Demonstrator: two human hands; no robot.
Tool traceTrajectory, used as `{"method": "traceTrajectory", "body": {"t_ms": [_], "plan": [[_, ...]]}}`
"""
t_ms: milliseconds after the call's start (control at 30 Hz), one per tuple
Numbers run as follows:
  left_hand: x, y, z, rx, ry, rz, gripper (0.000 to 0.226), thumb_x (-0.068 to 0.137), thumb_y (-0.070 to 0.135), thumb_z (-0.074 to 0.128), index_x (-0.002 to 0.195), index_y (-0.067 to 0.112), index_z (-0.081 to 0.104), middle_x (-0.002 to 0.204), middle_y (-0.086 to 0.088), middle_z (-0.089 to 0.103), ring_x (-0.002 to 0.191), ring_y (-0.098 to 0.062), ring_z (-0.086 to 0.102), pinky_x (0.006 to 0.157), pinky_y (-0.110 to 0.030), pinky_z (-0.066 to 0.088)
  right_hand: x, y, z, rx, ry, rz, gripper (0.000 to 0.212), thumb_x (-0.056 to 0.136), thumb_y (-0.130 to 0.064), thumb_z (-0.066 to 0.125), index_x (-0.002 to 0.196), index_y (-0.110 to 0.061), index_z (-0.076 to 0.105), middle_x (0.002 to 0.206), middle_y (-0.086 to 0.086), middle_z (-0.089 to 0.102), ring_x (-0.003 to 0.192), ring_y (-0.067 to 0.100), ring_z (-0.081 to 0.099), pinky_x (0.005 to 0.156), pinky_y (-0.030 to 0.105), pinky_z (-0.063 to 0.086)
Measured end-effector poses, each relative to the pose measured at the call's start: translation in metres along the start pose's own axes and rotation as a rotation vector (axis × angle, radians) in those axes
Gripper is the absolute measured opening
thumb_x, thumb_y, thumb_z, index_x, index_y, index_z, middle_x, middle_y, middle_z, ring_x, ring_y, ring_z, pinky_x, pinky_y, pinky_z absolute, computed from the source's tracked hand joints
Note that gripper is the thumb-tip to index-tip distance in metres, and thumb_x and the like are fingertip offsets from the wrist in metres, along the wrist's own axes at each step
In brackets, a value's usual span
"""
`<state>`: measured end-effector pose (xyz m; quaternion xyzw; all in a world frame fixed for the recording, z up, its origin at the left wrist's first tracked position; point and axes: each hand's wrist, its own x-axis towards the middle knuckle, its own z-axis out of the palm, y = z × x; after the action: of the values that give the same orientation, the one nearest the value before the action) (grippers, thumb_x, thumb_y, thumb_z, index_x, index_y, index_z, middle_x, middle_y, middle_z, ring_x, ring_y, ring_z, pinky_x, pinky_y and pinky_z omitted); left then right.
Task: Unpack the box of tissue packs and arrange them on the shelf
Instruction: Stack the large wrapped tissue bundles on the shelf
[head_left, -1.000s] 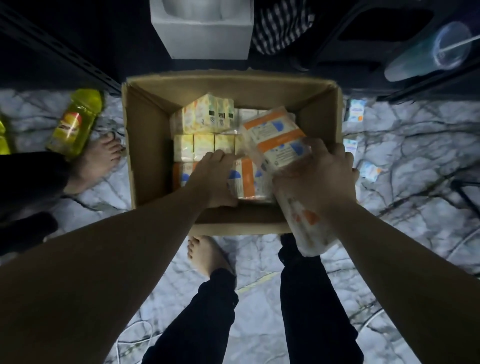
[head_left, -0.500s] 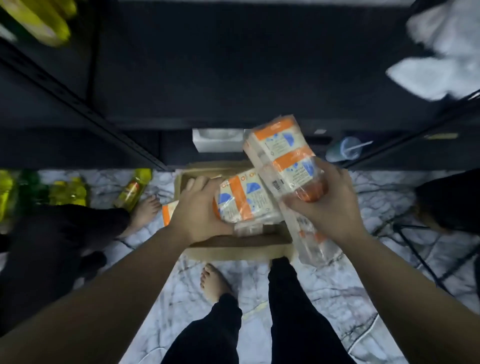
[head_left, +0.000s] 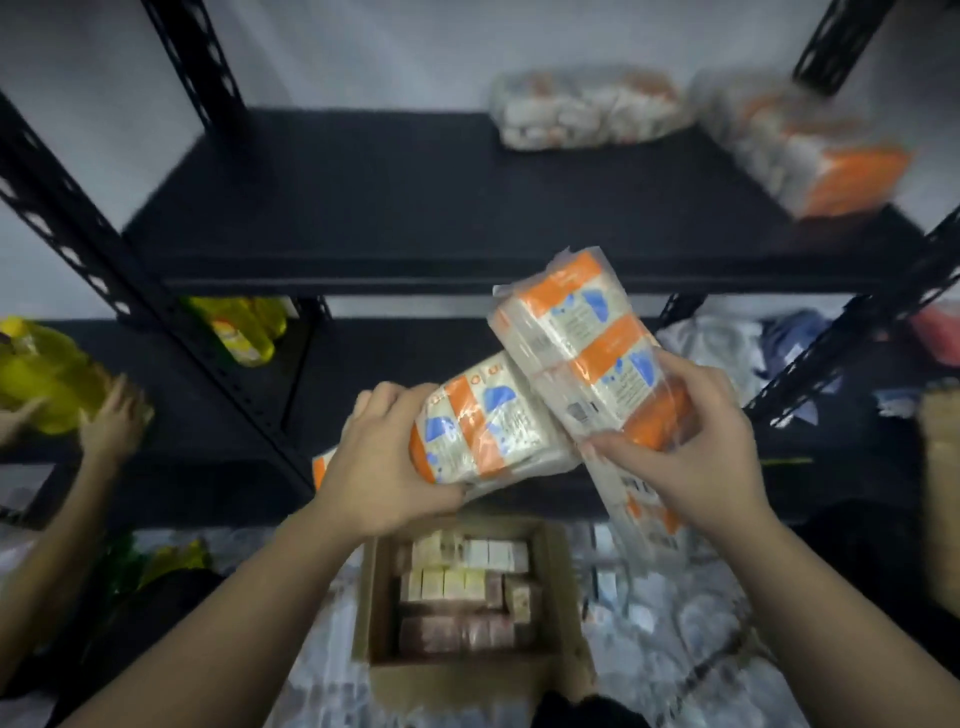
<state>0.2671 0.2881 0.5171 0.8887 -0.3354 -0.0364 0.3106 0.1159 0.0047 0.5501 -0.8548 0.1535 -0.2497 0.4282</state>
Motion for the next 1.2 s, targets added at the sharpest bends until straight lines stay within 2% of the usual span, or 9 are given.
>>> {"method": "traceTrajectory", "body": {"t_ms": [167,300,467,633,733,833,967,1033,1200], "plan": [[0.039,0.046,-0.057,0.054,0.139,0.098,0.097,0.054,0.059,0.088,0.139,0.047,0.042,0.114,0.022,0.038,0.11,-0.006,0.039,0.094,-0.038,0.045,0.05,-0.028,-0.042,-0.008,0.092,-0.17,0.094,0.056,-0.036,0.099,0.138,-0.038,0.053,0.124,-0.013,0.051,0.12,-0.003,0.051,0.097,0.006,0.038],[0.08,0.08,-0.093,0.126,0.21,0.138,0.099,0.052,0.068,0.079,0.142,0.048,0.041,0.114,0.017,0.039,0.111,-0.012,0.039,0.099,-0.042,0.045,0.101,-0.044,-0.068,-0.007,0.127,-0.209,0.095,0.056,-0.044,0.098,0.141,-0.036,0.056,0.126,-0.012,0.052,0.123,0.006,0.052,0.101,0.023,0.041],[0.138,0.109,-0.125,0.231,0.243,0.162,0.096,0.052,0.069,0.073,0.141,0.047,0.042,0.111,0.018,0.037,0.108,-0.01,0.036,0.102,-0.042,0.04,0.162,-0.052,-0.099,-0.049,0.106,-0.226,0.093,0.06,-0.05,0.095,0.141,-0.044,0.051,0.131,-0.017,0.05,0.124,0.005,0.048,0.101,0.033,0.041],[0.191,0.109,-0.137,0.351,0.195,0.106,0.111,0.054,0.066,0.073,0.153,0.032,0.038,0.12,0.013,0.037,0.113,-0.012,0.033,0.105,-0.042,0.036,0.221,-0.05,-0.108,-0.117,0.048,-0.209,0.099,0.052,-0.071,0.086,0.14,-0.053,0.045,0.129,-0.018,0.048,0.124,0.012,0.049,0.104,0.048,0.046],[0.209,0.101,-0.135,0.362,0.144,0.052,0.115,0.054,0.069,0.066,0.157,0.028,0.034,0.125,0.012,0.038,0.117,-0.013,0.033,0.106,-0.042,0.036,0.25,-0.046,-0.104,-0.173,-0.038,-0.192,0.1,0.056,-0.068,0.088,0.144,-0.051,0.043,0.131,-0.016,0.047,0.128,0.014,0.046,0.106,0.05,0.045],[0.219,0.086,-0.126,0.386,0.068,0.013,0.107,0.056,0.068,0.059,0.156,0.035,0.037,0.14,0.009,0.048,0.131,-0.022,0.039,0.114,-0.05,0.033,0.269,-0.034,-0.091,-0.286,-0.166,-0.166,0.102,0.059,-0.071,0.084,0.149,-0.047,0.042,0.143,-0.008,0.046,0.134,0.022,0.043,0.11,0.05,0.041],[0.223,0.066,-0.113,0.407,-0.02,-0.033,0.09,0.069,0.072,0.045,0.155,0.046,0.037,0.162,0.013,0.038,0.149,-0.017,0.033,0.126,-0.057,0.014,0.281,-0.022,-0.071,-0.554,-0.356,-0.109,0.104,0.064,-0.082,0.072,0.154,-0.046,0.036,0.141,0.001,0.049,0.131,0.029,0.043,0.108,0.051,0.04],[0.226,0.058,-0.109,0.446,0.007,0.002,0.084,0.08,0.084,0.043,0.155,0.046,0.036,0.162,0.014,0.038,0.148,-0.015,0.035,0.126,-0.053,0.017,0.287,-0.023,-0.066,-0.617,-0.382,-0.098,0.101,0.066,-0.083,0.069,0.154,-0.046,0.035,0.139,0.001,0.05,0.129,0.029,0.043,0.106,0.049,0.04],[0.239,0.038,-0.114,0.452,0.037,0.069,0.086,0.078,0.095,0.041,0.148,0.046,0.043,0.155,0.015,0.048,0.139,-0.014,0.045,0.122,-0.049,0.028,0.288,-0.02,-0.06,-0.73,-0.394,-0.1,0.107,0.067,-0.092,0.055,0.158,-0.046,0.026,0.142,-0.001,0.047,0.126,0.026,0.043,0.105,0.046,0.039]]}}
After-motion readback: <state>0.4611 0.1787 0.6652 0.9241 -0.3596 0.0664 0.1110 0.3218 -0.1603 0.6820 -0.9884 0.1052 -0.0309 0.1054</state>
